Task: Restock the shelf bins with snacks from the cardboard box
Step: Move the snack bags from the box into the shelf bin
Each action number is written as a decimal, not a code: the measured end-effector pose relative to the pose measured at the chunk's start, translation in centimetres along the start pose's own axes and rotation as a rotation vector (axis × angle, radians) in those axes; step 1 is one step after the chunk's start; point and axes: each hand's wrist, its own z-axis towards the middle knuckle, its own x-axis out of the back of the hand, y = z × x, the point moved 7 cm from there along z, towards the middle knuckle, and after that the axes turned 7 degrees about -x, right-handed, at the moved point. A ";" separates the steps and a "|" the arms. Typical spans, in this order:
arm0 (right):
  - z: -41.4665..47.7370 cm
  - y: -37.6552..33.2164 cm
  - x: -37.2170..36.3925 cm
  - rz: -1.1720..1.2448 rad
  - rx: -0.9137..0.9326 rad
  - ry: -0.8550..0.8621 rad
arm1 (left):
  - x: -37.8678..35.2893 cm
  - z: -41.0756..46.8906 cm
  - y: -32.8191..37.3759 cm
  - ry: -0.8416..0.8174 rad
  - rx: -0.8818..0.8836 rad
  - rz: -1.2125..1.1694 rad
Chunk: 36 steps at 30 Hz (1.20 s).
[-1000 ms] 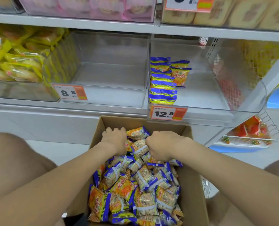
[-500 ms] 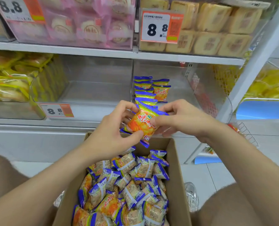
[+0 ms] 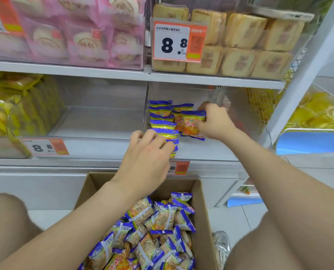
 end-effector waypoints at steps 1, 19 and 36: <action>0.6 0.1 -1.1 -0.024 -0.002 -0.053 | -0.2 0.1 0.3 -0.005 -0.021 0.008; -2.5 -3.3 0.4 -0.051 0.034 0.158 | 1.4 -3.0 1.3 0.063 -0.030 -0.141; -21.2 -6.8 -11.0 -0.516 0.514 -0.540 | -17.3 -15.0 -4.6 -0.517 0.513 -0.429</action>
